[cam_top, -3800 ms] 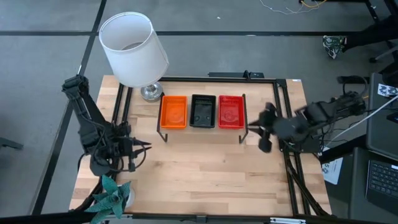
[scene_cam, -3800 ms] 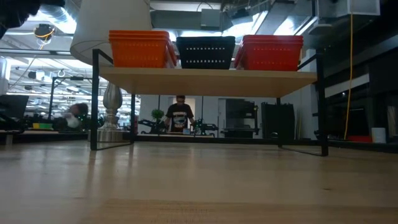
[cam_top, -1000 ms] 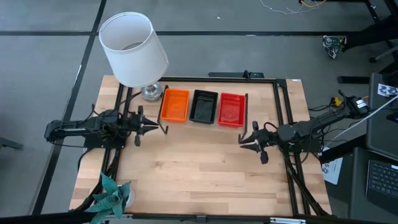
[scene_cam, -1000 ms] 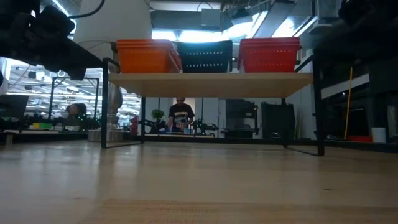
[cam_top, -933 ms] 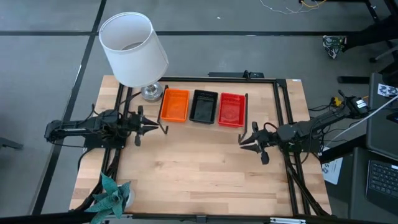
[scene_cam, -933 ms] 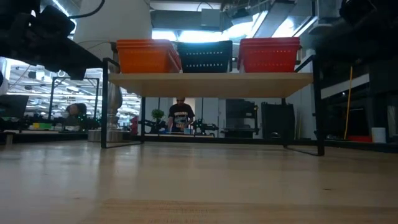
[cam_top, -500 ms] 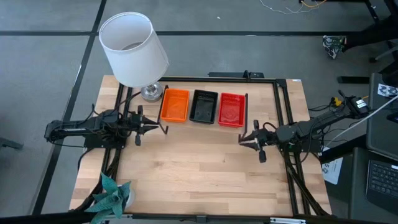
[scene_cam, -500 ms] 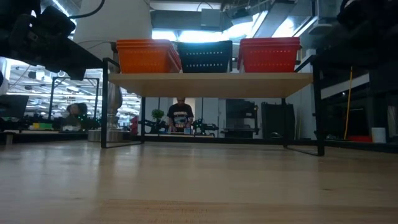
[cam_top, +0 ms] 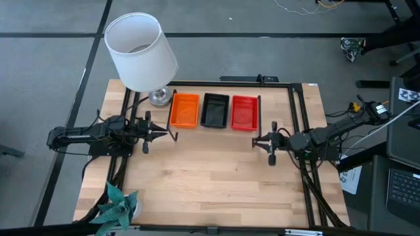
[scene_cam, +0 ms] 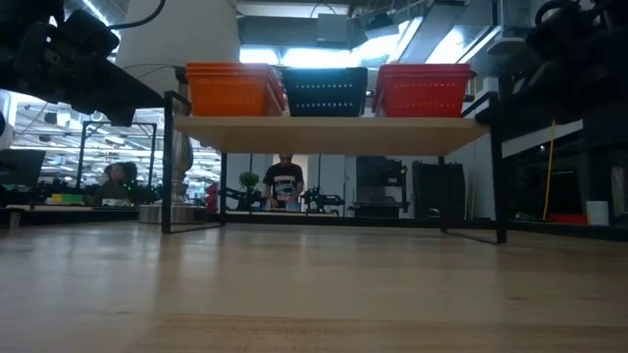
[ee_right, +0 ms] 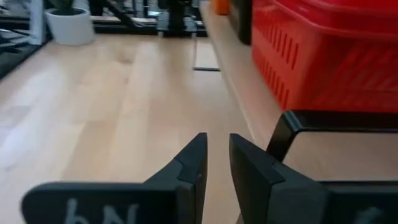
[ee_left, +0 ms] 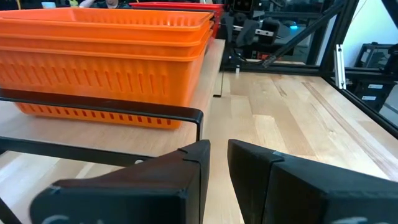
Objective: Stack baskets on shelf by color
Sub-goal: Return to Home Position
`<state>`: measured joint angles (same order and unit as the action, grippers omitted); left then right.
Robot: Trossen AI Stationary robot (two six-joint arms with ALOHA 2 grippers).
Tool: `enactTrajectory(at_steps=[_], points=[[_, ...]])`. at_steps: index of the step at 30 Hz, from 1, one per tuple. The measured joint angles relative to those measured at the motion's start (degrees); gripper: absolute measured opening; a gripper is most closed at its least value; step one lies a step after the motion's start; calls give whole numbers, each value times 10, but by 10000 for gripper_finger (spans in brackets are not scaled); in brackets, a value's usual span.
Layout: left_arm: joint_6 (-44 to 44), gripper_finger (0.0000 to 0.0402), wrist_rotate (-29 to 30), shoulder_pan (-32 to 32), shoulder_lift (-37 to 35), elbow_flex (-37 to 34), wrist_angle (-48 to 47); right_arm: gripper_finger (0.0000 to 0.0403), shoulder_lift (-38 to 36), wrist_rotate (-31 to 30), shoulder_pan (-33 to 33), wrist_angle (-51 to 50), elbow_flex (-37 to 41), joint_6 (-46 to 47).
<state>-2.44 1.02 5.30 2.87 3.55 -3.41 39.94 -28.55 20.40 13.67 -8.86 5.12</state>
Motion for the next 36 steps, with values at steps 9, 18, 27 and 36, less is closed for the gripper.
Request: enactTrajectory(at_steps=[9,18,27,36], points=[[0,50,0,0,0,0,0,72,0,-67,0,-58,-35,-26],[0,50,0,0,0,0,0,72,-1,-32,-1,-121,-45,27],[0,50,0,0,0,0,0,72,-4,62,1,-53,7,31],[0,50,0,0,0,0,0,72,-73,102,12,35,85,-24]])
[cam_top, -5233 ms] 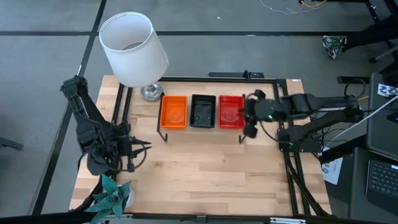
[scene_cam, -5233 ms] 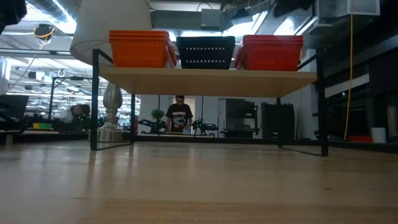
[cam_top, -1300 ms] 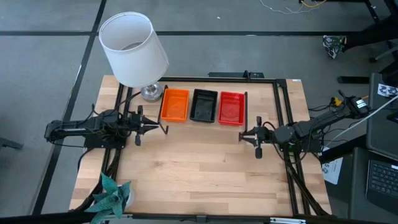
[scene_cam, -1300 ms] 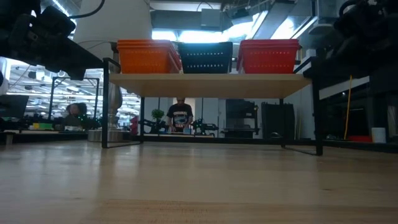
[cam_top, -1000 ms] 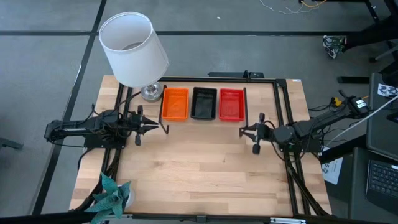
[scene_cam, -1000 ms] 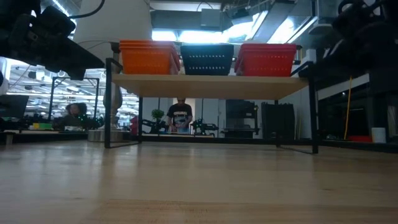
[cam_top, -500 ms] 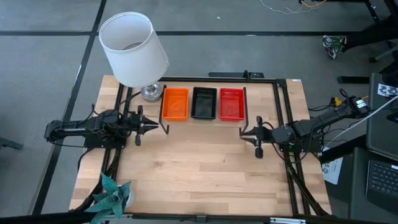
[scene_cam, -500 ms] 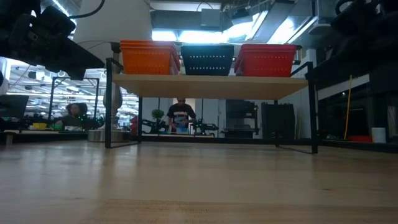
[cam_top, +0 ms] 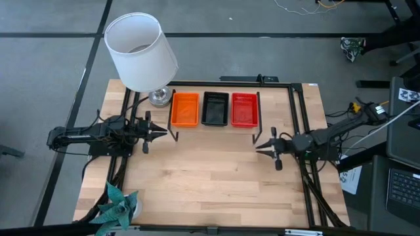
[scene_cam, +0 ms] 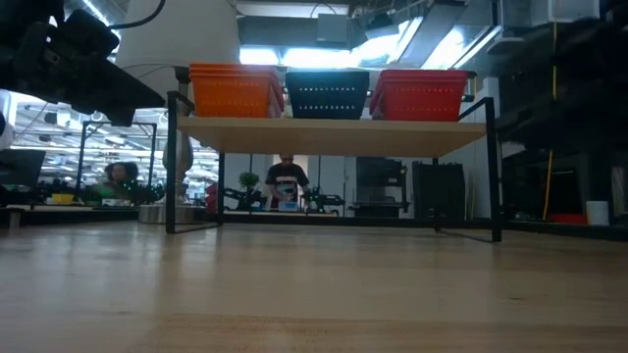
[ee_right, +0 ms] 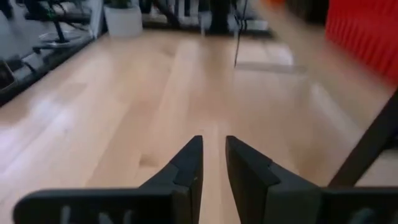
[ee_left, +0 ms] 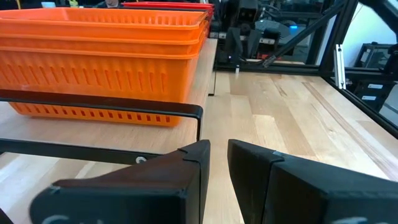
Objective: Stack baskets on shelf by color
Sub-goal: Return to Home Position
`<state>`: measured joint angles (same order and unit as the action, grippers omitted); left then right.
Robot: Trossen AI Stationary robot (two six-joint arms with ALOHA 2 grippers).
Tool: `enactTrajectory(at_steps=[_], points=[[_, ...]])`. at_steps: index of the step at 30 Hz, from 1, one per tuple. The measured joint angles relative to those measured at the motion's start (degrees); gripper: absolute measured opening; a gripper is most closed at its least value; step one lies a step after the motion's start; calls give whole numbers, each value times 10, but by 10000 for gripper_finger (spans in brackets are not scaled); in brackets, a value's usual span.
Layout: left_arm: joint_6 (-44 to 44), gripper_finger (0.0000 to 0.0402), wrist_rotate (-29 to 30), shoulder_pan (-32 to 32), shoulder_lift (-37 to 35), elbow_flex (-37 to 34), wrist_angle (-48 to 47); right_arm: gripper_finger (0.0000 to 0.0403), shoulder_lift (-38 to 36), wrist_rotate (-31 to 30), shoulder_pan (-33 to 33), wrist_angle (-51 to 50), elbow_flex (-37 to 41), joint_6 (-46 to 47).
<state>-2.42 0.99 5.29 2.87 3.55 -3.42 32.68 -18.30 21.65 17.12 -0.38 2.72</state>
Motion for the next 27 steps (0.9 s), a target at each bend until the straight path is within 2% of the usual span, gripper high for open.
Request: enactTrajectory(at_steps=[6,13,17,27], points=[[0,50,0,0,0,0,0,72,-116,0,-5,-30,0,-72],[0,50,0,0,0,0,0,72,-245,4,-5,-107,0,79],[0,50,0,0,0,0,0,72,-268,4,-5,-119,0,104],[0,50,0,0,0,0,0,72,-268,4,-5,-119,0,104]])
